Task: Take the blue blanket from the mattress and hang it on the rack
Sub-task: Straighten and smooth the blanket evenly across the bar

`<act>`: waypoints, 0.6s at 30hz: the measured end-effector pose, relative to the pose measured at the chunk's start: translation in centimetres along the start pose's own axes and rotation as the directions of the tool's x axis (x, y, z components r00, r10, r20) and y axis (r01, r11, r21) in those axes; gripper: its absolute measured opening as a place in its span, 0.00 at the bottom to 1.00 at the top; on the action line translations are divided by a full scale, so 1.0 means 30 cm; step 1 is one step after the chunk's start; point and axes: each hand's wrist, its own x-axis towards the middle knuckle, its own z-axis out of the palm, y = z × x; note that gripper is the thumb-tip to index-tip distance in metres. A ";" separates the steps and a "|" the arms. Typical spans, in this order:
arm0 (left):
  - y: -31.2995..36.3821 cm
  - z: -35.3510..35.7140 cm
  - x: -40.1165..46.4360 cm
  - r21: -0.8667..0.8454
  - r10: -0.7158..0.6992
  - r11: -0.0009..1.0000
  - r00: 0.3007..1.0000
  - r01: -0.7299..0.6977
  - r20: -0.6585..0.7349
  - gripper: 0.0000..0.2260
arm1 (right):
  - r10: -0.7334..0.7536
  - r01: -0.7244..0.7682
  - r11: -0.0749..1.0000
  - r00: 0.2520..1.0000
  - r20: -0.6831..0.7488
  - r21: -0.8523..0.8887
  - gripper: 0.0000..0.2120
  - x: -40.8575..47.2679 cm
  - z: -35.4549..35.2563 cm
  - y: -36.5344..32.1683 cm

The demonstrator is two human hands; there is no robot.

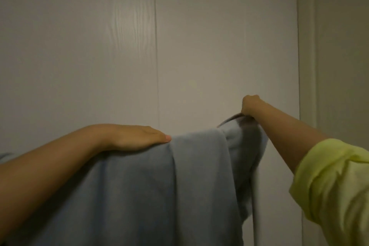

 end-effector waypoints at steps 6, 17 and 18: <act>-0.005 0.014 -0.035 0.219 0.082 0.975 0.973 -0.033 -0.218 0.18 | -0.338 0.339 0.940 0.941 -0.031 0.027 0.11 -0.110 -0.045 -0.210; -0.274 0.005 -0.557 0.286 -0.018 0.862 0.589 0.419 -0.808 0.10 | -0.911 0.864 0.284 0.379 -0.164 0.417 0.09 -0.654 -0.025 -0.862; -0.306 0.013 -0.630 0.246 -0.055 0.860 0.561 0.447 -0.826 0.10 | -0.936 0.875 0.240 0.323 -0.139 0.421 0.10 -0.703 -0.014 -0.913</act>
